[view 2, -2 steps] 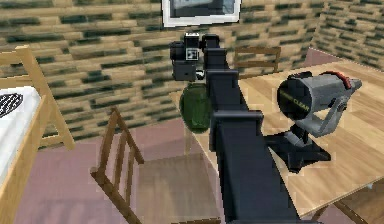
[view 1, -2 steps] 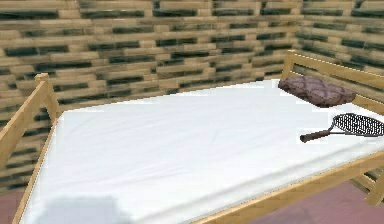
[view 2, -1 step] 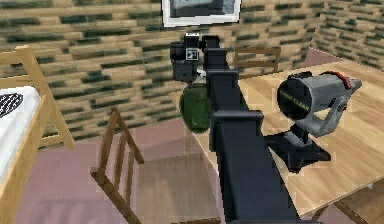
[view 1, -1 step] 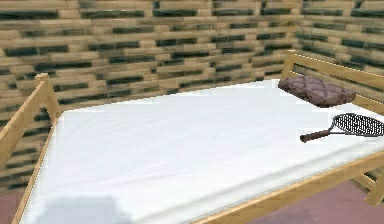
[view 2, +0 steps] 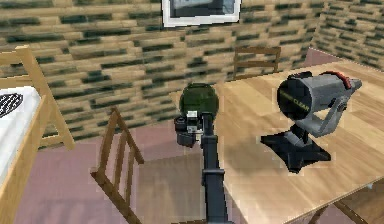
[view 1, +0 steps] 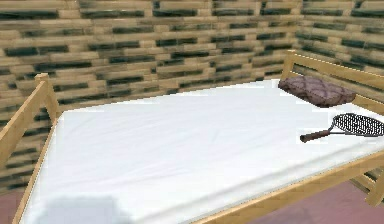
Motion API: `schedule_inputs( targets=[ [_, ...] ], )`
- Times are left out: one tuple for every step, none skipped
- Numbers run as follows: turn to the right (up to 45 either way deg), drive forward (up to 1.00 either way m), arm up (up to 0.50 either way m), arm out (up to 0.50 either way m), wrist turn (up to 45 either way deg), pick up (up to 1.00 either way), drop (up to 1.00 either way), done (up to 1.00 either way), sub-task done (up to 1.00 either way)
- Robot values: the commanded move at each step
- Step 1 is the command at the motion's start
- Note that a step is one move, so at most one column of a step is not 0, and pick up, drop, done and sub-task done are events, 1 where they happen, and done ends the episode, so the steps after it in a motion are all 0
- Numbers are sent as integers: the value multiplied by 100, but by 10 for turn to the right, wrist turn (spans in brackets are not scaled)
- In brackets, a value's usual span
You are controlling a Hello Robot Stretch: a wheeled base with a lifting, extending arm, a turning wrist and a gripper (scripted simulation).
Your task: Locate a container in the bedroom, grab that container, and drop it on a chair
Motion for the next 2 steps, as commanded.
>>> schedule_inputs(
  targets=[
    [0,0,0,0,0,100,0,0,0],
    [0,0,10,0,0,0,0,0,0]
  ],
)
